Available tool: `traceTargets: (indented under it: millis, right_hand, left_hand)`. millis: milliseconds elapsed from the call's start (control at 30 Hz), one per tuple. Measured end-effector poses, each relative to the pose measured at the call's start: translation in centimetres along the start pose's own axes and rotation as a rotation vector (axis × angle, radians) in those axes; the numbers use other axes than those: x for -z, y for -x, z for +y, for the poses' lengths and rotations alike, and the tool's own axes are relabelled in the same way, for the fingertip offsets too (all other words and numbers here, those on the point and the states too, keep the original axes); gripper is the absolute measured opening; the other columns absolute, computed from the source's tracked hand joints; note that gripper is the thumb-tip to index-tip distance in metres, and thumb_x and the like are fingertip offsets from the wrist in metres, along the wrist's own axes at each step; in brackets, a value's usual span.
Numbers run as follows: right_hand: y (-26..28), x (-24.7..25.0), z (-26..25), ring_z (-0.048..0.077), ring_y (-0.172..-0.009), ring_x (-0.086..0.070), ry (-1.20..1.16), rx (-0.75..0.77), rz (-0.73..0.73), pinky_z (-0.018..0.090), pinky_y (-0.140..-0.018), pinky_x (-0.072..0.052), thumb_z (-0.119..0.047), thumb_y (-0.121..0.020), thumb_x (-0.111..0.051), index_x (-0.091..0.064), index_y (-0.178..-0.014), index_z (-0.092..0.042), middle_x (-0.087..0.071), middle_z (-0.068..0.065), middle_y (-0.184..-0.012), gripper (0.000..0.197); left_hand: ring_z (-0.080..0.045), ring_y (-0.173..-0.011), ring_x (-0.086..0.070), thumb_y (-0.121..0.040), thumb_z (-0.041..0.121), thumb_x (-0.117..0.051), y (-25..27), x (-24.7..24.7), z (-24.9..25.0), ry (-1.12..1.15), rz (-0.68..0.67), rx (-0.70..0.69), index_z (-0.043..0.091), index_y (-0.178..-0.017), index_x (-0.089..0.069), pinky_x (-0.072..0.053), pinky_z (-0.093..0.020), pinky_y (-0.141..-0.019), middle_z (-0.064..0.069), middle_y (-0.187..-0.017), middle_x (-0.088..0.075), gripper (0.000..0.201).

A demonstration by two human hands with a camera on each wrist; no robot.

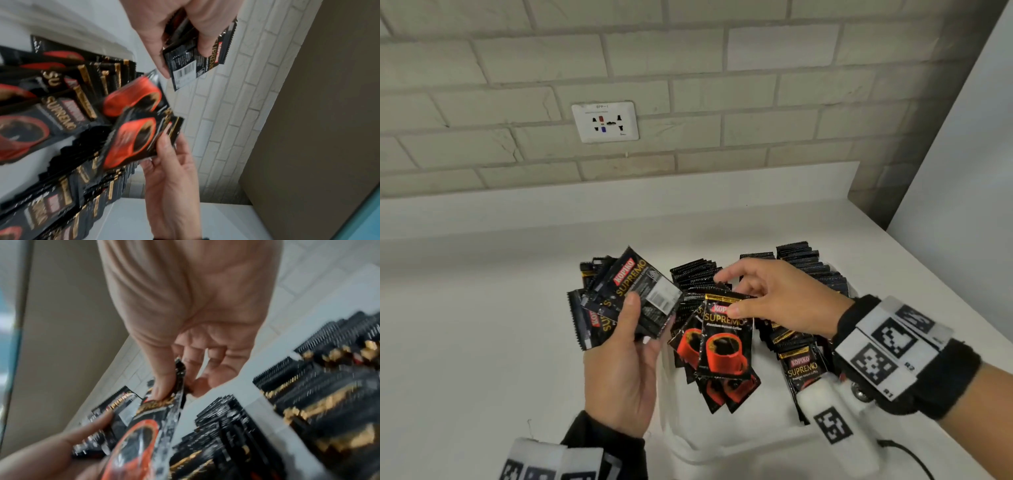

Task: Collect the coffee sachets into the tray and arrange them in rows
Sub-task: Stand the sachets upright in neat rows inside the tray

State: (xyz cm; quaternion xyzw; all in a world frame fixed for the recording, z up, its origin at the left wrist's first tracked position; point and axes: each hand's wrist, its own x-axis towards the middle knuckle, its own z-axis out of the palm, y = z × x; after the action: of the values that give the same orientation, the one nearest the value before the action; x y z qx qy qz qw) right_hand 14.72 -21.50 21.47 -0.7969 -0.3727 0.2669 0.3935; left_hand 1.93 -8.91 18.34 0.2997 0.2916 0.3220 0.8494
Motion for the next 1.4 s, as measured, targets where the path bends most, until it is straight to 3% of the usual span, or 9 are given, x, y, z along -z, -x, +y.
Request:
traceTargets:
  millis: [133,267,467,600,833,1033,1200,1300,1400]
  right_hand:
    - [0.1,0.0,-0.4,-0.002,-0.066,-0.052,0.407,0.049,-0.253,0.013,-0.061,-0.039,-0.026,-0.090,-0.057,-0.065,-0.105,-0.017,-0.057,-0.014,-0.076,0.019]
    - [-0.5,-1.7,-0.4,0.012,-0.073,-0.049,0.710,0.050,-0.466,0.024,-0.062,-0.038,-0.031,-0.094,-0.048,-0.061,-0.107,-0.012,-0.058,0.000,-0.086,0.026]
    - [-1.8,-3.4,0.1,0.023,-0.104,-0.055,0.992,0.071,-0.341,0.035,-0.080,-0.044,-0.038,-0.095,-0.045,-0.052,-0.124,-0.020,-0.056,0.005,-0.121,0.035]
    - [-1.9,-3.6,0.5,0.026,-0.103,-0.058,1.057,0.134,-0.251,0.035,-0.078,-0.045,-0.043,-0.092,-0.047,-0.054,-0.118,-0.018,-0.058,0.005,-0.115,0.037]
    - [-1.6,-3.4,0.8,0.028,-0.095,-0.059,1.115,0.143,-0.232,0.032,-0.068,-0.040,-0.044,-0.091,-0.049,-0.055,-0.112,-0.010,-0.058,0.009,-0.110,0.041]
    - [-0.8,-1.6,-0.1,0.019,-0.081,-0.054,0.973,0.067,-0.147,0.029,-0.067,-0.044,-0.042,-0.092,-0.049,-0.056,-0.104,-0.013,-0.057,0.004,-0.096,0.032]
    - [1.0,1.7,-1.8,0.002,-0.068,-0.055,0.471,0.000,0.084,0.011,-0.059,-0.040,-0.045,-0.093,-0.043,-0.057,-0.097,-0.022,-0.061,-0.008,-0.083,0.028]
    - [2.3,0.8,-1.8,0.008,-0.071,-0.065,0.139,-0.066,0.041,0.017,-0.059,-0.052,-0.049,-0.082,-0.056,-0.053,-0.103,-0.026,-0.065,-0.004,-0.088,0.032]
    - [2.9,-1.0,-0.6,0.008,-0.066,-0.065,-0.109,-0.082,0.043,0.022,-0.059,-0.055,-0.034,-0.079,-0.068,-0.052,-0.102,-0.020,-0.065,0.001,-0.087,0.032]
  left_hand:
    - [-0.023,-0.101,-0.066,-0.086,0.013,-0.056,-0.6,0.7,1.0,0.028,-0.012,-0.070,0.012,-0.125,-0.055,-0.058,-0.037,-0.071,-0.011,-0.115,-0.067,0.039]
    - [-0.020,-0.096,-0.069,-0.086,0.013,-0.056,-0.8,1.3,1.0,-0.002,-0.016,-0.070,0.016,-0.116,-0.058,-0.058,-0.039,-0.072,-0.010,-0.112,-0.068,0.030]
    - [-0.018,-0.090,-0.070,-0.083,0.011,-0.057,-0.7,1.6,0.6,-0.008,-0.070,-0.047,0.015,-0.125,-0.055,-0.058,-0.038,-0.069,-0.006,-0.102,-0.072,0.042]
    - [-0.018,-0.085,-0.071,-0.069,0.014,-0.060,-0.8,1.9,0.2,-0.063,-0.099,-0.004,0.016,-0.118,-0.059,-0.059,-0.038,-0.067,-0.004,-0.095,-0.074,0.049]
    - [-0.016,-0.068,-0.071,-0.082,0.010,-0.058,-0.9,1.8,-0.3,-0.170,-0.151,0.081,0.008,-0.106,-0.061,-0.058,-0.030,-0.053,-0.006,-0.081,-0.074,0.024]
    - [-0.014,-0.060,-0.069,-0.068,0.012,-0.064,-0.7,1.6,-0.2,-0.254,-0.226,0.108,0.006,-0.101,-0.064,-0.051,-0.022,-0.043,-0.006,-0.076,-0.074,0.033]
    - [-0.017,-0.064,-0.070,-0.064,0.010,-0.064,-0.5,0.4,-0.7,-0.311,-0.294,0.124,0.003,-0.102,-0.065,-0.053,-0.024,-0.046,-0.010,-0.083,-0.074,0.038]
    - [-0.021,-0.072,-0.070,-0.065,0.010,-0.065,-0.3,-0.4,-1.5,-0.339,-0.351,0.134,0.002,-0.107,-0.065,-0.056,-0.027,-0.053,-0.014,-0.093,-0.073,0.043]
    - [-0.024,-0.075,-0.070,-0.066,0.013,-0.065,0.3,-1.1,-2.2,-0.355,-0.409,0.153,0.004,-0.106,-0.065,-0.057,-0.029,-0.055,-0.015,-0.094,-0.073,0.042]
